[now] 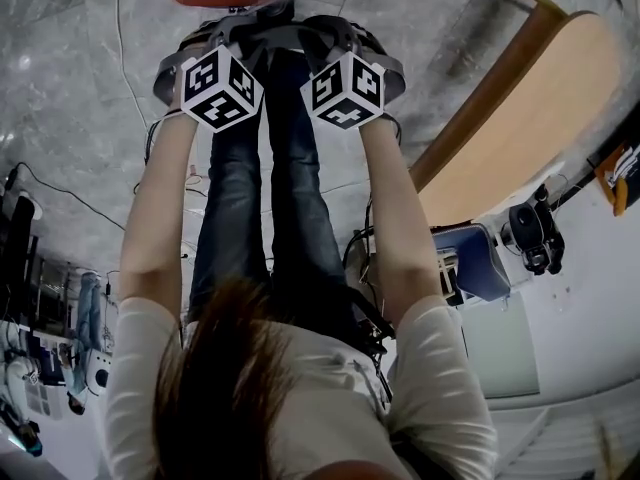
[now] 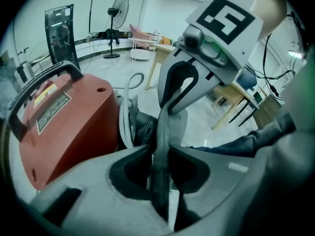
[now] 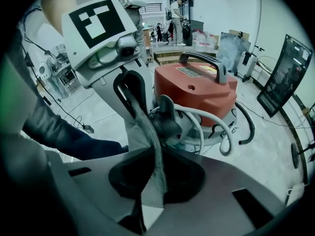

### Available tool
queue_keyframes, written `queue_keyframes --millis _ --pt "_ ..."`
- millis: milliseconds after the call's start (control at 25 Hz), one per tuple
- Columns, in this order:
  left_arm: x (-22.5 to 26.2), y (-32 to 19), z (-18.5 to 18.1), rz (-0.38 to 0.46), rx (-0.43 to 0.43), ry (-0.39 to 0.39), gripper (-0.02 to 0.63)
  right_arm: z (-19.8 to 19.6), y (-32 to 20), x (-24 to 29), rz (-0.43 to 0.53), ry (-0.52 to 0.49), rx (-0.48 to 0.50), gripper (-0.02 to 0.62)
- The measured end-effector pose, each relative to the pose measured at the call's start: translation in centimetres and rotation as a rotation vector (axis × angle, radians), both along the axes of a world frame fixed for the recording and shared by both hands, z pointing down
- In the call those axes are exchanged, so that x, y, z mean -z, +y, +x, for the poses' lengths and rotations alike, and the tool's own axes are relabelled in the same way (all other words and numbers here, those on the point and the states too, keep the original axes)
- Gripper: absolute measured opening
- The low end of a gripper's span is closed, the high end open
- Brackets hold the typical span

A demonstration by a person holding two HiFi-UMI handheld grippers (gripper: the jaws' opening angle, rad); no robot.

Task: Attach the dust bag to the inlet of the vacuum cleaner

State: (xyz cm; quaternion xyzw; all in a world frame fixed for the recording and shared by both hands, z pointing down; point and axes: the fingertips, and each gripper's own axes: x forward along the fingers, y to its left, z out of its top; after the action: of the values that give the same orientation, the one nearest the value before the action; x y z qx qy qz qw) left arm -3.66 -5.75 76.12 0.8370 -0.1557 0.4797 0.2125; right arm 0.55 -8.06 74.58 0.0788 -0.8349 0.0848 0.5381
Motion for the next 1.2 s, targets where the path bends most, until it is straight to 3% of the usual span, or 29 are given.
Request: queue_keyframes --millis 360,520,600,680,800,880,1080,1200 --pt "0.2 0.0 0.0 -0.034 0.054 0.001 0.100 0.2 0.1 0.3 0.002 -0.011 0.004 0.055" --pt "-0.2 0.1 -0.2 -0.097 0.137 -0.001 0.128 0.3 0.4 0.4 -0.005 -0.016 0.005 0.070" --pt "-0.5 0.3 -0.7 -0.121 0.156 -0.011 0.141 0.2 0.7 0.2 -0.032 -0.012 -0.002 0.111" --pt "-0.6 0.5 -1.0 -0.125 0.159 -0.018 0.174 0.1 1.2 -0.2 -0.076 -0.004 -0.005 0.216" --pt "0.0 0.4 -0.8 -0.118 0.194 0.002 0.214 0.3 1.4 -0.2 -0.107 -0.012 -0.024 0.263" --pt "0.7 0.3 -0.6 -0.120 0.237 0.024 0.242 0.4 1.2 0.4 -0.104 -0.034 -0.053 0.267" --pt "1.9 -0.1 -0.9 -0.109 0.332 0.065 0.242 -0.1 0.6 2.0 -0.104 -0.110 -0.139 0.241" --pt "2.5 -0.5 -1.2 -0.100 0.359 0.077 0.239 -0.1 -0.2 2.8 -0.106 -0.168 -0.244 0.217"
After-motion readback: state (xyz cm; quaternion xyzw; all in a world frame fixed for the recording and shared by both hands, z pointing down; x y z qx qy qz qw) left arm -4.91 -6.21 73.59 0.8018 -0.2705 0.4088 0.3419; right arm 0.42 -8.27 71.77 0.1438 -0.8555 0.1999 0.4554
